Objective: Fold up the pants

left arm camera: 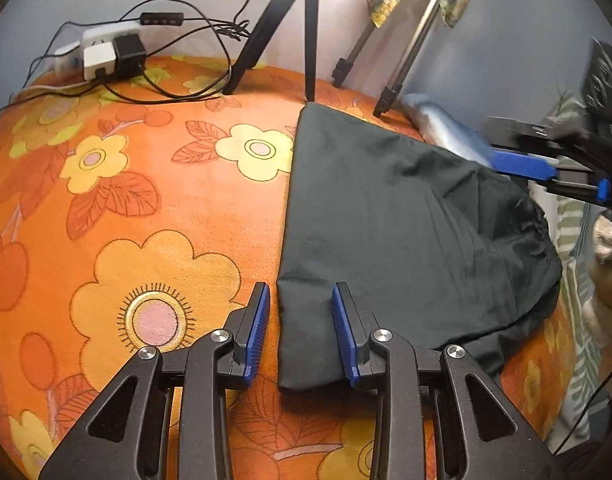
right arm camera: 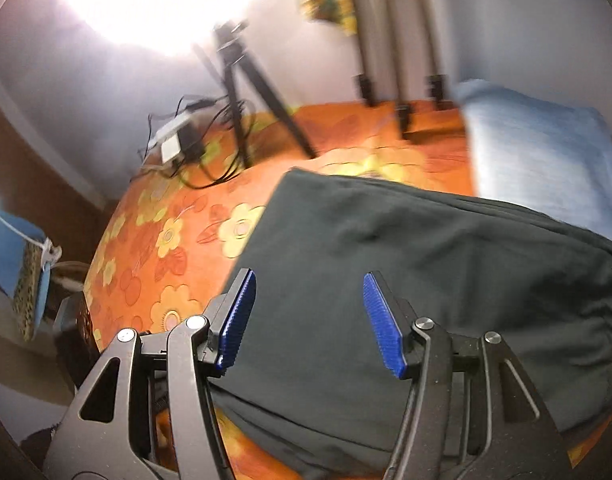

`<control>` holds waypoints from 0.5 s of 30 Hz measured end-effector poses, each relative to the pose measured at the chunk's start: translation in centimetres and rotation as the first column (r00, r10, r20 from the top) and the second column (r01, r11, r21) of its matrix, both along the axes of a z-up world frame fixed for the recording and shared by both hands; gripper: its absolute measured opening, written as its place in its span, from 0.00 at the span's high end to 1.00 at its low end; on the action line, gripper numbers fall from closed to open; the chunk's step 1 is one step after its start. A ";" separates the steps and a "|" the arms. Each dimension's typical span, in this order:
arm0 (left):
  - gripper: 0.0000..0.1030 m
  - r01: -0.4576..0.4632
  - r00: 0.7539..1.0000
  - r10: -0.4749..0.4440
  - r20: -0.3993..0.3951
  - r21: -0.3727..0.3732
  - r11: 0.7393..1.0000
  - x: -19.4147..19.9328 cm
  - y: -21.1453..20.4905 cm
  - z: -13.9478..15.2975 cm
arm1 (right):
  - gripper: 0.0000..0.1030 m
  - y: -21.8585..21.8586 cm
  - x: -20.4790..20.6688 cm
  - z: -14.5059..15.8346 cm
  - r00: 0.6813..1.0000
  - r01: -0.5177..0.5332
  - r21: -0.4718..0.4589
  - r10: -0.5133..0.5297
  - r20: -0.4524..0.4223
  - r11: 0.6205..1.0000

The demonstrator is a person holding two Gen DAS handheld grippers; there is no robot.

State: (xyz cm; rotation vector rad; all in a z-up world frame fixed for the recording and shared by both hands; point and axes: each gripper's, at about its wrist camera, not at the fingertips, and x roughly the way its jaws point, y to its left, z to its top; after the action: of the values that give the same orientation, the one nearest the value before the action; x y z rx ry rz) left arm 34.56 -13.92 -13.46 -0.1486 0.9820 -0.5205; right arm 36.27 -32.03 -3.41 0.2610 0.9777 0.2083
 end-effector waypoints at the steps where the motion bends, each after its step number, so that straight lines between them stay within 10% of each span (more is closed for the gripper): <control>1: 0.71 -0.003 1.000 0.003 -0.002 -0.006 1.000 0.1 0.0 0.0 | 0.43 0.8 1.0 -0.4 1.000 -0.007 0.000 0.007 -0.022 1.000; 15: 0.87 -0.008 1.000 0.008 0.003 -0.061 0.998 0.2 -0.1 -0.3 | 0.43 10.1 9.0 -6.1 0.977 -0.081 -0.152 0.048 -0.208 0.985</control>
State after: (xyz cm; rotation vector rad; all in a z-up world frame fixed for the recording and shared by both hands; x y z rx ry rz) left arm 34.74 -13.98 -13.78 -0.2064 0.9620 -0.5437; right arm 45.30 -21.98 -9.49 0.1041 1.2010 0.1636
